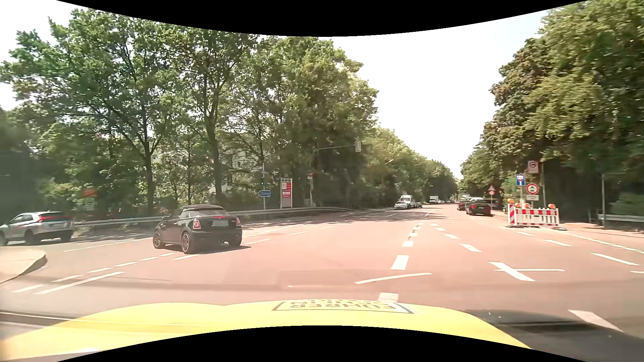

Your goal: Follow the waypoints while adhering to traffic rules and regulations

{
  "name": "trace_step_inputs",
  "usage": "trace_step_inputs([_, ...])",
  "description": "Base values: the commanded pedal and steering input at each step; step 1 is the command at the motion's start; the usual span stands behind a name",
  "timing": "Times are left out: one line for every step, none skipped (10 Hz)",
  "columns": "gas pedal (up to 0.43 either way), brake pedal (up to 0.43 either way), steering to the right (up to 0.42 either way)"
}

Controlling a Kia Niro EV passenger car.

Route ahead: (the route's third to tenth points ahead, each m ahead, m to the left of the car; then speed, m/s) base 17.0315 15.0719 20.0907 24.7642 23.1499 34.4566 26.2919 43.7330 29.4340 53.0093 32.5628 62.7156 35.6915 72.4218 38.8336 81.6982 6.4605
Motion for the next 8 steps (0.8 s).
trace_step_inputs([0.059, 0.000, -0.242])
trace_step_inputs([0.067, 0.000, -0.249])
trace_step_inputs([0.067, 0.000, -0.258])
trace_step_inputs([0.067, 0.000, -0.266])
trace_step_inputs([0.067, 0.000, -0.275])
trace_step_inputs([0.067, 0.000, -0.284])
trace_step_inputs([0.079, 0.000, -0.290])
trace_step_inputs([0.079, 0.000, -0.295])
